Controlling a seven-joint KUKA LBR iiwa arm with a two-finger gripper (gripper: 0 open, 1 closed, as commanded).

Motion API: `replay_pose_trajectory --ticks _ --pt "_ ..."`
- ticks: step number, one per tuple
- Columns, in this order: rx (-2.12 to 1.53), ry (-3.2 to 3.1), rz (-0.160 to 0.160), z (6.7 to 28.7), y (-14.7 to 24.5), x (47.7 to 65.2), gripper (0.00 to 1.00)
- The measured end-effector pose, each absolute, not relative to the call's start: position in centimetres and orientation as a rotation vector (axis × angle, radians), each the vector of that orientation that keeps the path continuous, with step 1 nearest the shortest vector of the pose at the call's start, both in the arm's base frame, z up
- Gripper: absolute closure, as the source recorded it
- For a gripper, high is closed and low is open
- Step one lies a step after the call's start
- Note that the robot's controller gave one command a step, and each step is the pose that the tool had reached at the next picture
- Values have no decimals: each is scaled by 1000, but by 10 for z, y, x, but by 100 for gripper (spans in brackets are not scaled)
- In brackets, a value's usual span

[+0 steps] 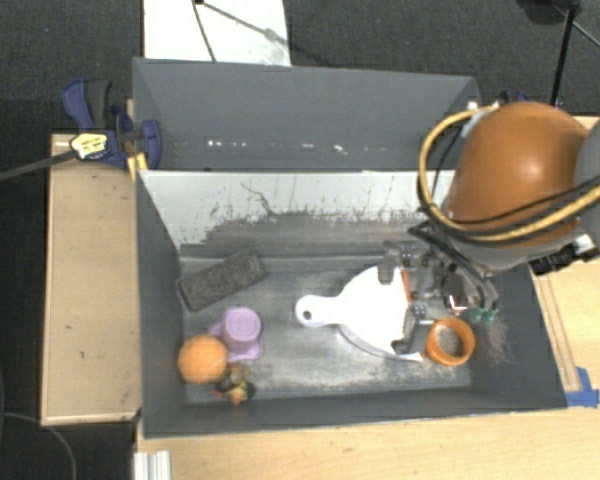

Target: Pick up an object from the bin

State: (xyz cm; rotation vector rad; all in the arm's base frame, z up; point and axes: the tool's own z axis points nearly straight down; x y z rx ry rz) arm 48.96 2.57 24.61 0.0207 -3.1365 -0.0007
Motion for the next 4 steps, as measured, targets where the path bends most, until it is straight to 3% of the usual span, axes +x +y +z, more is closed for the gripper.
replay_pose_trajectory --ticks 1,2,3,4 --pt "19 -3144 -1 250 26 491 0" --pt "87 -3151 0 209 31 499 0" --pt "178 -3145 0 142 43 530 0" --pt "180 -3136 -1 106 42 534 0"
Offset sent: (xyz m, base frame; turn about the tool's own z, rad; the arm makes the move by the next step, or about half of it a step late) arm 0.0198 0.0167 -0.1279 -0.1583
